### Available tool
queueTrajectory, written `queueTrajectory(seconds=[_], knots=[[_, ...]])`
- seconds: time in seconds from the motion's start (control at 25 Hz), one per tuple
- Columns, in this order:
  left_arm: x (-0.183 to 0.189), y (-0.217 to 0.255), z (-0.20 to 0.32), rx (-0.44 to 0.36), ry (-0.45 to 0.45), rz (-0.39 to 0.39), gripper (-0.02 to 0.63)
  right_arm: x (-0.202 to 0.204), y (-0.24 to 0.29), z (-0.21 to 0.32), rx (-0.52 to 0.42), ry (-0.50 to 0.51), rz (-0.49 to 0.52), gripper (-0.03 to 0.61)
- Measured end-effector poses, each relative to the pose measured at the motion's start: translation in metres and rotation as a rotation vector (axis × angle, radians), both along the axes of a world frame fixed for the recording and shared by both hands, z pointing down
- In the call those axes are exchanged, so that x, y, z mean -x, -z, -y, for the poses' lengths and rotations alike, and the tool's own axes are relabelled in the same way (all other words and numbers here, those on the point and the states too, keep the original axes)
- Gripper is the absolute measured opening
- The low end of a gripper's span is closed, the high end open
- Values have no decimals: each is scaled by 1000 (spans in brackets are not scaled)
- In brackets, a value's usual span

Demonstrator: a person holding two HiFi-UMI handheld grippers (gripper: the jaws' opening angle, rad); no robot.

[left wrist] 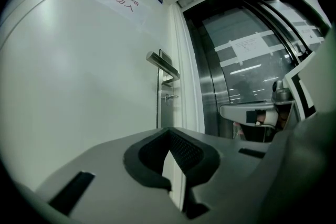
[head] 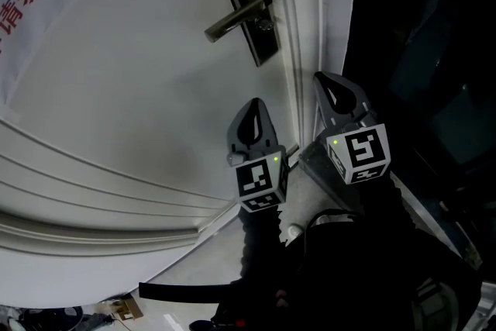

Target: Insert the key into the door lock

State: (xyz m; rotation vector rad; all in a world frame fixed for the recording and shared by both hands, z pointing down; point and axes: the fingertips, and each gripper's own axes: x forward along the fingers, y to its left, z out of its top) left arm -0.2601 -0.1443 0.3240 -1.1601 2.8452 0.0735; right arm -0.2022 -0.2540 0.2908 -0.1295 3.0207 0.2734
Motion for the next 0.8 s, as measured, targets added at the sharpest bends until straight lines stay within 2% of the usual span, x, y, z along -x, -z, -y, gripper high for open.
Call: queueTrajectory(seconds=[0.8], knots=[[1,1,-5,-7,6,-8,2,4,-2,-6,-19,1,-14,0]])
